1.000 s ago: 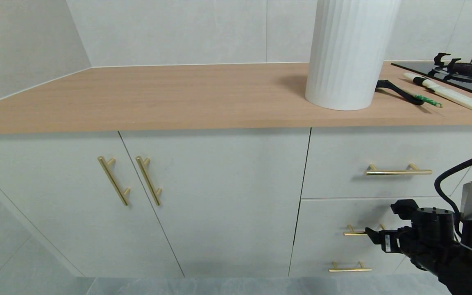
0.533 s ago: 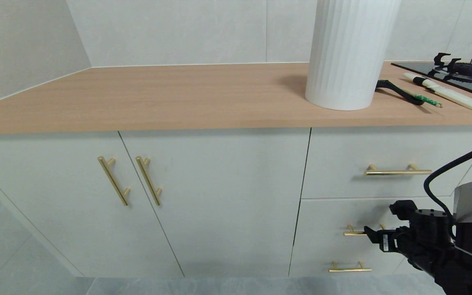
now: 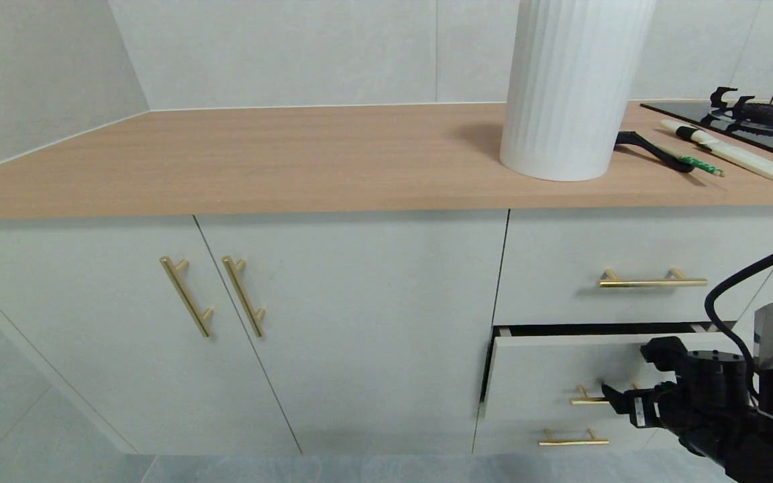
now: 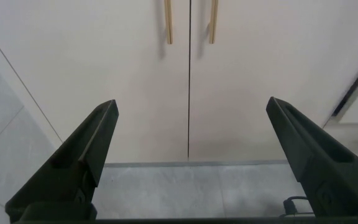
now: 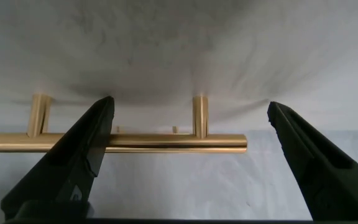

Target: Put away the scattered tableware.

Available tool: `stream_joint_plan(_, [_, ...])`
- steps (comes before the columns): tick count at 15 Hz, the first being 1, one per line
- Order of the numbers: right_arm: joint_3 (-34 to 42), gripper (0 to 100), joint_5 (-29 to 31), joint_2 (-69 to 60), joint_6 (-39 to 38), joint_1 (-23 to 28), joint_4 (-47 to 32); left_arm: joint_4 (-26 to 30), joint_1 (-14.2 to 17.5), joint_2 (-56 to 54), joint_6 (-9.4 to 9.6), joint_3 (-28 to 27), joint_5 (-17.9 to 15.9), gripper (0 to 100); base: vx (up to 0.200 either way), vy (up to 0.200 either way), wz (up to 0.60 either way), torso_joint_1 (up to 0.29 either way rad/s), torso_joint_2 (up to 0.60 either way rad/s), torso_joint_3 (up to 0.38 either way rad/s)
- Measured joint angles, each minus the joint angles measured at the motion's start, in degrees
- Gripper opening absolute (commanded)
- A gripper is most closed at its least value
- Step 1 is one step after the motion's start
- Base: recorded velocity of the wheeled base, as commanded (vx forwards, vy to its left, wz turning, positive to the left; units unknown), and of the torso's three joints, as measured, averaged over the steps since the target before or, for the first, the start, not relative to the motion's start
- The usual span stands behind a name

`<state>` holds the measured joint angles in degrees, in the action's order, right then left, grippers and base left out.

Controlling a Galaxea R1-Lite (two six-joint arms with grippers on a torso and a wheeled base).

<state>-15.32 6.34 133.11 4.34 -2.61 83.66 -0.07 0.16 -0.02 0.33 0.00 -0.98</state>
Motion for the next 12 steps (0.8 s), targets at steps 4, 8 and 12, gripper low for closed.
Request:
stream_joint_plan(4, [1.82, 100, -0.07, -13.65, 0.59, -3.15, -16.58, 0.02, 0.0, 0.0, 0.02, 0.0, 0.02, 100, 0.0, 0.0, 0.0, 0.0, 0.0, 0.0])
stream_joint_plan(8, [-2.43, 100, -0.33, -33.77, -0.05, -5.83, -39.72, 0.02, 0.0, 0.0, 0.0, 0.0, 0.0, 100, 0.0, 0.0, 0.0, 0.0, 0.0, 0.0])
stream_joint_plan(12, [-6.0, 100, -0.32, -43.34, -3.0, -6.62, -43.04, 0.02, 0.0, -0.02, 0.02, 0.0, 0.0, 100, 0.0, 0.0, 0.0, 0.0, 0.0, 0.0])
